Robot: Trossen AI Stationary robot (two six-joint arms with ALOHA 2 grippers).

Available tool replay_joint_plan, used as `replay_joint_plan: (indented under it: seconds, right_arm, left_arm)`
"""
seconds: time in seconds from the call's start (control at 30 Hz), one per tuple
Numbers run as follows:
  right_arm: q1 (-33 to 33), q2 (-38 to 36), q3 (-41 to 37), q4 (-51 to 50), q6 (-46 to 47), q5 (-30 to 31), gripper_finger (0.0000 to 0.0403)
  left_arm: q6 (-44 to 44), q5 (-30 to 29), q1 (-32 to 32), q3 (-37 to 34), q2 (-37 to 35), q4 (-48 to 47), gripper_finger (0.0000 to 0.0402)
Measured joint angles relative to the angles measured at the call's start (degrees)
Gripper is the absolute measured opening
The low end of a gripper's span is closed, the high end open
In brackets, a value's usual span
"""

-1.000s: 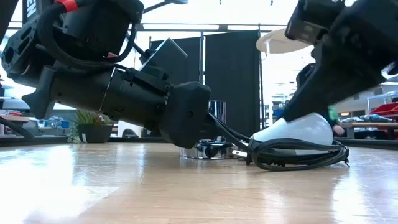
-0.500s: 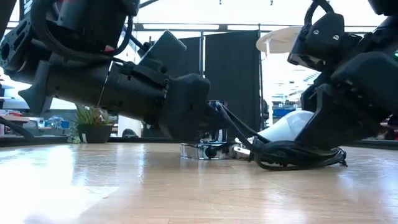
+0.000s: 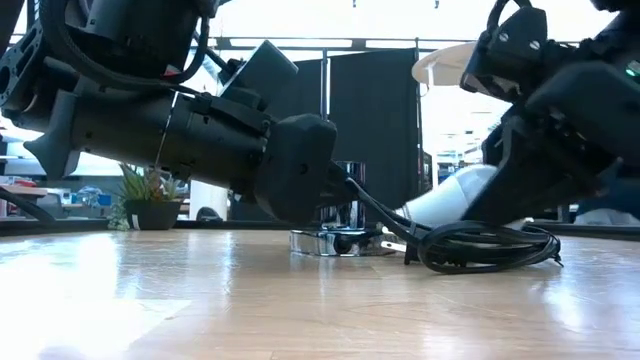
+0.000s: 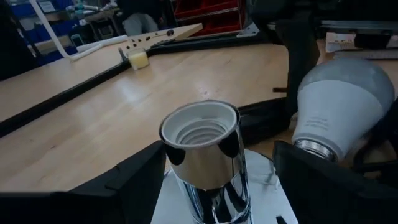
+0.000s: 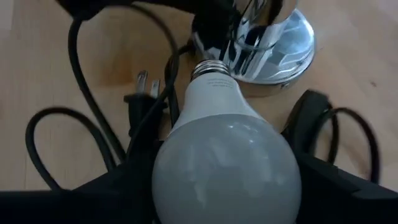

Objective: Screw lightbulb
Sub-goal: Remove the white lightbulb from the silver lamp

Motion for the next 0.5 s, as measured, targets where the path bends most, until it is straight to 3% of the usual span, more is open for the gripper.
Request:
replay_joint_plan:
  seconds: [0.3,0.5]
  right_arm:
    - [-3.46,-8.06,0.02,-8.67,-2.19,1.85,0.0286]
    - [-6.73,-13.78,0.02,-22.08,3.84,7.67,0.0288]
  left_arm:
    - [5.6,-5.56,-1.99,0.02,-0.07,4.28,0.03]
    - [4.5,-6.37,-2.11,0.04,-0.8,4.66,0.03]
